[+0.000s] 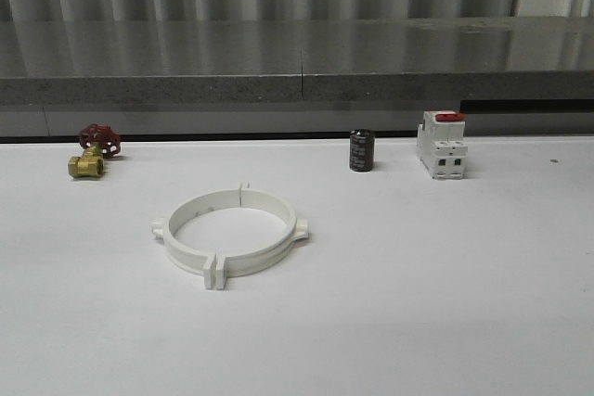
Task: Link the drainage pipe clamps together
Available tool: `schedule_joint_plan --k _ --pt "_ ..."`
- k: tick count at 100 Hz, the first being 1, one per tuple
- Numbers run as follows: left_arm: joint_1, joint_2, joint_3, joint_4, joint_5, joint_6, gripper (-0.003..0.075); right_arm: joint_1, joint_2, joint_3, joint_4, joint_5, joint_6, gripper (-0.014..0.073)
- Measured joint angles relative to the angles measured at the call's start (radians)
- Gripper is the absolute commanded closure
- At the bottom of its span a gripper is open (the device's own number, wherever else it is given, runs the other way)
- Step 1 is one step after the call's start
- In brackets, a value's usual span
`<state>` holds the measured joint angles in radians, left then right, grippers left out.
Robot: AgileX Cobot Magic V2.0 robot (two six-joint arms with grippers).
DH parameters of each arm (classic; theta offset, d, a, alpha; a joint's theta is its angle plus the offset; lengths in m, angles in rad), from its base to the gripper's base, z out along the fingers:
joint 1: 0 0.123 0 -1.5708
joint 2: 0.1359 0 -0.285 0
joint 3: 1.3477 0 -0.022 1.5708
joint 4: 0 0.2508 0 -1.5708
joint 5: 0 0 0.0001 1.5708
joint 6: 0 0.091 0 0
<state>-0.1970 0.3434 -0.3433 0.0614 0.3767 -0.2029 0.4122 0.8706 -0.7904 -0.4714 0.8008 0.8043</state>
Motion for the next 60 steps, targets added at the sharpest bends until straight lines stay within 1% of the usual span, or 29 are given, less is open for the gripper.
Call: schedule_joint_plan --k 2,7,9,14,17,21,31,60 --pt "0.0 0.0 0.0 0.0 0.0 0.0 0.0741 0.0 -0.025 0.015 0.0 0.0 0.0 0.0375" --pt "0.0 0.0 0.0 0.0 0.0 0.0 0.0741 0.0 -0.076 0.047 0.0 0.0 0.0 0.0491" --pt "0.0 0.0 0.0 0.0 0.0 0.0 0.0741 0.0 -0.097 0.059 0.0 0.002 0.0 0.0521" --pt "0.0 0.0 0.0 0.0 0.0 0.0 0.0741 0.0 -0.141 0.082 0.0 0.009 0.0 0.0629" --pt "0.0 0.0 0.0 0.0 0.0 0.0 0.0741 0.0 -0.167 0.094 -0.003 0.009 0.0 0.0669" --pt "0.0 0.0 0.0 0.0 0.0 0.0 0.0741 0.0 -0.189 0.11 -0.006 0.01 0.0 0.0655" --pt "0.0 0.0 0.0 0.0 0.0 0.0 0.0741 0.0 -0.227 0.13 -0.015 0.022 0.0 0.0661" --pt "0.0 0.0 0.0 0.0 0.0 0.0 0.0741 0.0 -0.233 0.134 -0.02 0.039 -0.003 0.0661"
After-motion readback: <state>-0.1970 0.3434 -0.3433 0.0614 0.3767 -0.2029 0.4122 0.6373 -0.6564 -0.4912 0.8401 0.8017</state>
